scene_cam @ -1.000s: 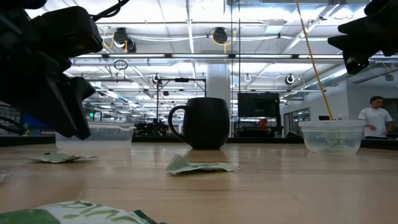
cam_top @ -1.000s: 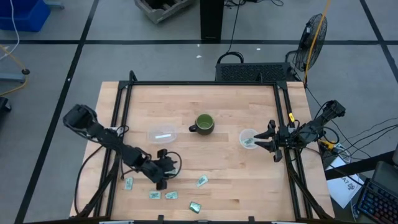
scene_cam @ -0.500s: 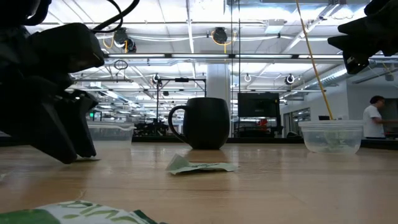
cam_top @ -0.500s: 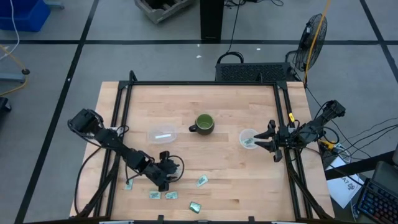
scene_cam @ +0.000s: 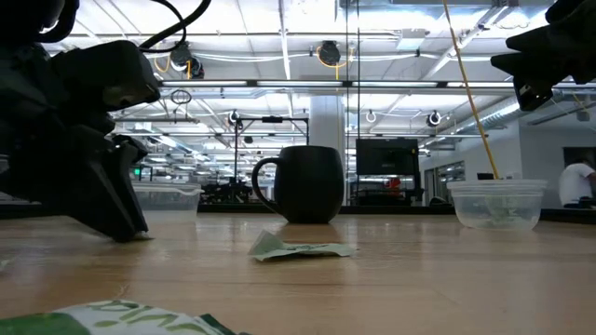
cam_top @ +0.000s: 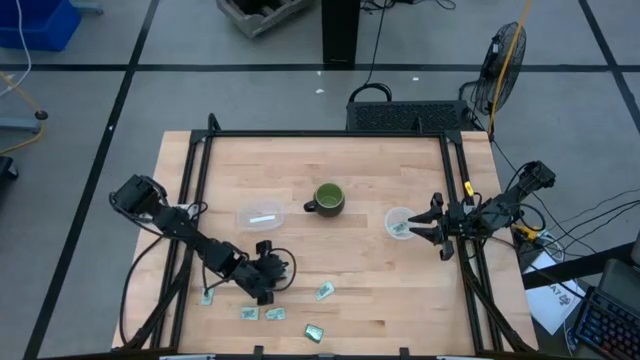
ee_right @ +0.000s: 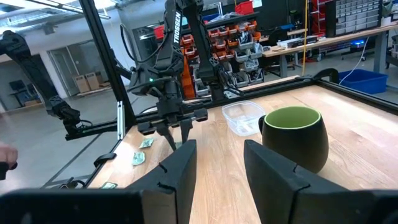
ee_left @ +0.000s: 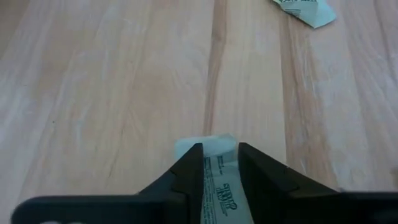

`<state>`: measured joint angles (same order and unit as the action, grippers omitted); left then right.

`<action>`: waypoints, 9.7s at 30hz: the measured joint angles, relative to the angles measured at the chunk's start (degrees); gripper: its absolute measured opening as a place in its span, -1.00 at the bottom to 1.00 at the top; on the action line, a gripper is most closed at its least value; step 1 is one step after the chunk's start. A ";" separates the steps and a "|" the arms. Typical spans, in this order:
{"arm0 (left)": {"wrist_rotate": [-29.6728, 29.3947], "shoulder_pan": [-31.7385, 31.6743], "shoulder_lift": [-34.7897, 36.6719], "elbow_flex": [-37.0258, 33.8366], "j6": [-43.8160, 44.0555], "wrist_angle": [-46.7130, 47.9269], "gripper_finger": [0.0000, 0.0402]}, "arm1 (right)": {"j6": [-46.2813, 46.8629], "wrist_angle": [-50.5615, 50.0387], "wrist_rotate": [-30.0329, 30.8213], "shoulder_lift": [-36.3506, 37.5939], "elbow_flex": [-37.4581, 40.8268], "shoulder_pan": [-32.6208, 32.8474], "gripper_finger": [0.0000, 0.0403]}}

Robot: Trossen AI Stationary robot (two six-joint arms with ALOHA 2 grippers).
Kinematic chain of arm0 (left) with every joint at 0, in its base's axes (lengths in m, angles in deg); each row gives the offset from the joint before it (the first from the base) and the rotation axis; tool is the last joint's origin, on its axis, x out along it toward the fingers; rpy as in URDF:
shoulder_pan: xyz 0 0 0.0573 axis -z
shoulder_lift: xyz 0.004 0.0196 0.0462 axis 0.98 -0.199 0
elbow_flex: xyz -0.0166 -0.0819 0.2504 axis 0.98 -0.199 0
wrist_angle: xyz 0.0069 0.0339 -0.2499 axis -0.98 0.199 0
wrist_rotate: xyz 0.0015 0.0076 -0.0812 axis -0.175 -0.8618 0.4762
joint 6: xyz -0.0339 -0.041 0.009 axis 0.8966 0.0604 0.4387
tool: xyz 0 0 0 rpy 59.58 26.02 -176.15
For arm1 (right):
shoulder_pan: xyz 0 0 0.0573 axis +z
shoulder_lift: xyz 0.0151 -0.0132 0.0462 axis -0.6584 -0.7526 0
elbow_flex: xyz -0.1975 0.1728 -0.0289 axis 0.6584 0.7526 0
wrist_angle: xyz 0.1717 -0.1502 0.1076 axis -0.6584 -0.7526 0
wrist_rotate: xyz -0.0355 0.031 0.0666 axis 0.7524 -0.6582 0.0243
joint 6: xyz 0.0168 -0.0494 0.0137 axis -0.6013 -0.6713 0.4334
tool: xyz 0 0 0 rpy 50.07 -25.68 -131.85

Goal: Pick and place Stevia / Truvia into bins
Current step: Put the stevia packet into the oval transparent container

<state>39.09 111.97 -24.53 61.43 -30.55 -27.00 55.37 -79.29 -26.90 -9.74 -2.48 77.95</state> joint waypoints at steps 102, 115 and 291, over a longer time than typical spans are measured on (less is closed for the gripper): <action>5.96 12.07 12.66 -5.25 0.34 -17.33 -0.44 | 0.00 0.90 0.00 0.02 0.02 0.01 -0.38; 2.86 14.01 -1.47 -2.07 8.98 -22.10 -0.43 | 0.02 0.89 0.00 0.02 0.02 0.01 -0.38; -11.67 21.06 -2.45 0.89 11.80 4.61 -0.96 | 0.02 1.29 0.00 -0.04 0.00 0.01 -0.38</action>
<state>27.42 133.04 -26.97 62.31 -18.75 -22.39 55.39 -78.00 -26.91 -9.78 -2.48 77.96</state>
